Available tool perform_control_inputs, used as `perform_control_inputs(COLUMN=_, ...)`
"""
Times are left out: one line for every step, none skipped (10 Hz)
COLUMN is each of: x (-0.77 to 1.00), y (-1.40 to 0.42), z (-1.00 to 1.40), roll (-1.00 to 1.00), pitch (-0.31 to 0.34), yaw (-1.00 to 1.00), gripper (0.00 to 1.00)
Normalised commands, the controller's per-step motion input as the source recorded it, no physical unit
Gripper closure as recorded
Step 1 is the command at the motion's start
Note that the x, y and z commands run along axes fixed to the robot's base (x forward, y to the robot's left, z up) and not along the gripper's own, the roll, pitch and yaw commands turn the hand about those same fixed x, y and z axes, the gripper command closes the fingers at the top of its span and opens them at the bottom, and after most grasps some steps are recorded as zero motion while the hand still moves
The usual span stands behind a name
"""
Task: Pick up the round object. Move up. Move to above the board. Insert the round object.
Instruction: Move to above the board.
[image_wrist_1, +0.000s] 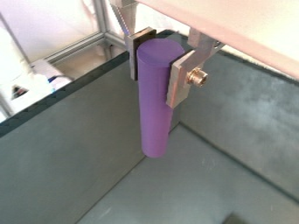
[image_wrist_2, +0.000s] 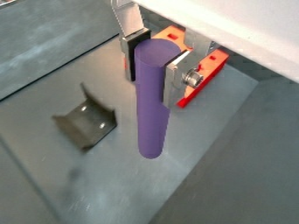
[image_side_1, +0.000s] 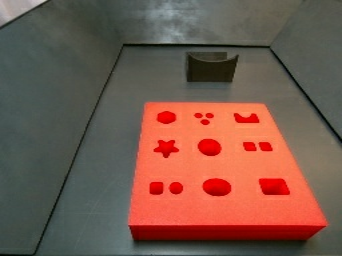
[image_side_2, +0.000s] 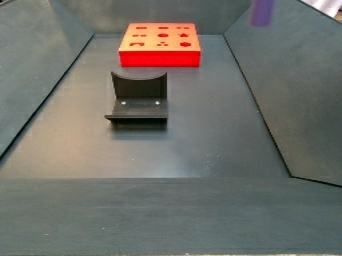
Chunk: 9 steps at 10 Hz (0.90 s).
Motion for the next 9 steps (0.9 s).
perform_control_inputs(x=0.34, y=-1.00, z=-0.03, roll=0.01, pitch=0.040, yaw=0.01, gripper=1.00)
perform_control_inputs(x=0.34, y=-1.00, z=-0.03, roll=0.00, pitch=0.036, yaw=0.01, gripper=1.00)
perform_control_inputs(x=0.35, y=-1.00, z=-0.03, roll=0.00, pitch=0.030, yaw=0.00, gripper=1.00)
perform_control_inputs(x=0.36, y=-1.00, z=-0.03, roll=0.00, pitch=0.028, yaw=0.01, gripper=1.00)
perform_control_inputs(x=0.36, y=-1.00, z=-0.03, roll=-0.01, pitch=0.025, yaw=0.01, gripper=1.00)
perform_control_inputs(x=0.38, y=-1.00, z=-0.03, roll=0.00, pitch=0.022, yaw=0.01, gripper=1.00)
perform_control_inputs(x=0.39, y=-1.00, z=-0.03, roll=0.00, pitch=0.025, yaw=0.01, gripper=1.00)
perform_control_inputs(x=0.40, y=-1.00, z=-0.03, roll=-0.02, pitch=0.028, yaw=0.01, gripper=1.00)
perform_control_inputs(x=0.42, y=-1.00, z=-0.03, roll=-0.01, pitch=0.027, yaw=0.01, gripper=1.00)
